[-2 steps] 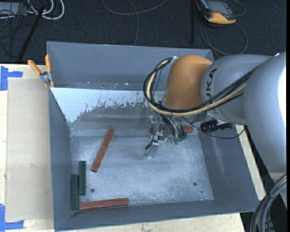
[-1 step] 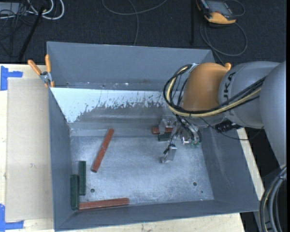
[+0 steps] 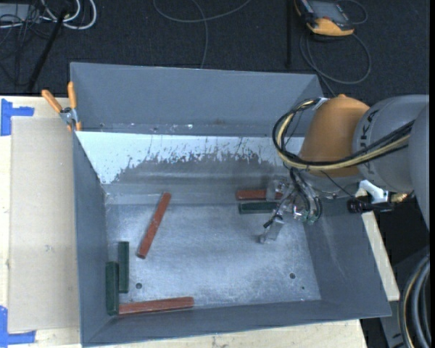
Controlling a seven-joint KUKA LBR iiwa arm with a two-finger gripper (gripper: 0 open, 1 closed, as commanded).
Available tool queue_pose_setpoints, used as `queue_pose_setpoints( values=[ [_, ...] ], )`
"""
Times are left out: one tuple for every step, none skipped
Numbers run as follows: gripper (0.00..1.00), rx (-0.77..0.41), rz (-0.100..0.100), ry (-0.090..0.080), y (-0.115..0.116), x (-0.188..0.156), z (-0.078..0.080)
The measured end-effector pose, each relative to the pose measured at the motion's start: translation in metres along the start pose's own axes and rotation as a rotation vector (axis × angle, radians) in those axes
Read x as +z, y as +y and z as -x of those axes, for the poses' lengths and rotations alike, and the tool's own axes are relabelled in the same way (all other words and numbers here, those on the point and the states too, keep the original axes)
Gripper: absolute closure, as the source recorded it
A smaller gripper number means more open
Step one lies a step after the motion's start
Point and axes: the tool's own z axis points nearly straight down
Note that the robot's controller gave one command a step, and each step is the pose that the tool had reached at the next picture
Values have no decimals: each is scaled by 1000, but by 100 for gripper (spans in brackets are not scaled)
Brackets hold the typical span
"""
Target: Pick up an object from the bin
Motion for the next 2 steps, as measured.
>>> queue_pose_setpoints(
  values=[
    [100,-3,1,-2,1,0,0],
    [100,40,3,-9,22,-140,-4]
  ],
)
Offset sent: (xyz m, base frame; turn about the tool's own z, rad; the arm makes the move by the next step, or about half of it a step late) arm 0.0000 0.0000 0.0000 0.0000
